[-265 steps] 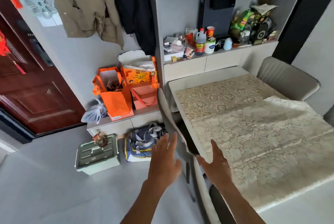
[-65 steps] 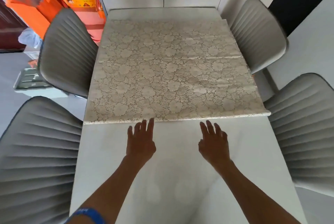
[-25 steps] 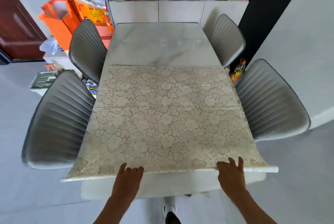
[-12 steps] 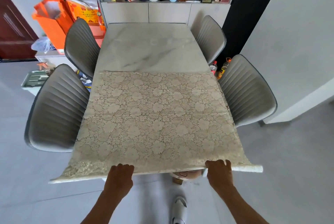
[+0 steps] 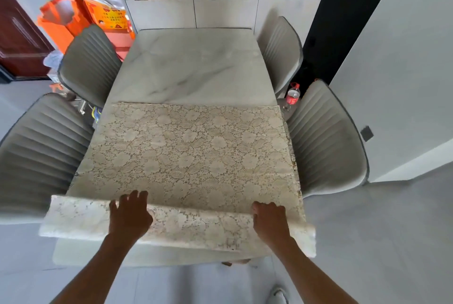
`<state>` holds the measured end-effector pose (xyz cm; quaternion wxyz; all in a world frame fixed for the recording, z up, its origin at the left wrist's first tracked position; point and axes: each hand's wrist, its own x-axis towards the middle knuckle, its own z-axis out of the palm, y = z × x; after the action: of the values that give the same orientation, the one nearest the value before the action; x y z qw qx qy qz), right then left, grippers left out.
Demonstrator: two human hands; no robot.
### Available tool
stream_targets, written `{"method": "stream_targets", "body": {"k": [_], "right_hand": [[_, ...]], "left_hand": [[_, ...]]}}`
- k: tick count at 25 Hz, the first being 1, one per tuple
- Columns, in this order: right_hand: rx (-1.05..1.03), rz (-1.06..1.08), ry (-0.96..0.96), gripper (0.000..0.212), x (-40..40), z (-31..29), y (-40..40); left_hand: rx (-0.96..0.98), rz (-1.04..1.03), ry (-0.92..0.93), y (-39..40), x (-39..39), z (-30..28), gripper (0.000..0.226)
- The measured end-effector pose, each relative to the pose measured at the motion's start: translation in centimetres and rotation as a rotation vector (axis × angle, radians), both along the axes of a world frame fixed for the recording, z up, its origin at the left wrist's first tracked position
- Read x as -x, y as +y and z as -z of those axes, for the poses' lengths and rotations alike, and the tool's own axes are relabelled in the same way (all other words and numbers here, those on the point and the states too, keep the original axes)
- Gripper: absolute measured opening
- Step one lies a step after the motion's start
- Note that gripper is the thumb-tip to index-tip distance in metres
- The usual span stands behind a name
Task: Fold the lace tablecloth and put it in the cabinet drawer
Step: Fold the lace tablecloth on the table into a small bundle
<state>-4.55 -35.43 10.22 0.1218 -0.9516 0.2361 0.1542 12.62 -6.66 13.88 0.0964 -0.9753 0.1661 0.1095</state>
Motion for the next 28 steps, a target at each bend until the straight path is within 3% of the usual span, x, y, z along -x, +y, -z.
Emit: {"method": "stream_targets", "body": {"k": [5, 12, 15, 19, 20, 23, 24, 26, 28], "right_hand": [[-0.207, 0.069, -0.027, 0.037, -1.4, 1.3, -8.8], [-0.429, 0.505, -0.153, 0.037, -8.8, 3.4, -19.9], [-0.555, 0.665, -0.168, 0.045, -13.4, 4.9, -24.2], [-0.843, 0.975, -0.064, 0.08, -19.0, 7.4, -30.1], [-0.888, 1.006, -0.077, 0.072, -20.2, 7.9, -31.4], [-0.9, 1.014, -0.271, 0.014, -23.2, 9.3, -33.8], [-0.871, 0.981, -0.344, 0.007, -23.9, 9.5, -34.1], [-0.842, 0.888, -0.428, 0.015, -25.5, 9.6, -34.6], [-0.827, 0.814, -0.439, 0.008, -27.3, 9.5, -35.0]], "left_hand": [[0.152, 0.142, 0.194, -11.5, 3.6, 1.8, 0.052], [0.292, 0.296, 0.327, -26.5, 0.1, 6.1, 0.055], [0.271, 0.21, 0.358, -29.8, -2.0, 8.9, 0.064], [0.325, 0.076, 0.335, -31.3, -2.0, 10.9, 0.069], [0.343, 0.042, 0.317, -31.8, -2.0, 10.8, 0.076], [0.344, -0.064, 0.299, -33.7, -1.7, 11.0, 0.089], [0.353, -0.09, 0.295, -34.1, -1.4, 11.1, 0.087], [0.339, -0.138, 0.283, -34.8, -1.4, 11.5, 0.088], [0.302, -0.168, 0.283, -35.2, -2.6, 11.9, 0.091]]}}
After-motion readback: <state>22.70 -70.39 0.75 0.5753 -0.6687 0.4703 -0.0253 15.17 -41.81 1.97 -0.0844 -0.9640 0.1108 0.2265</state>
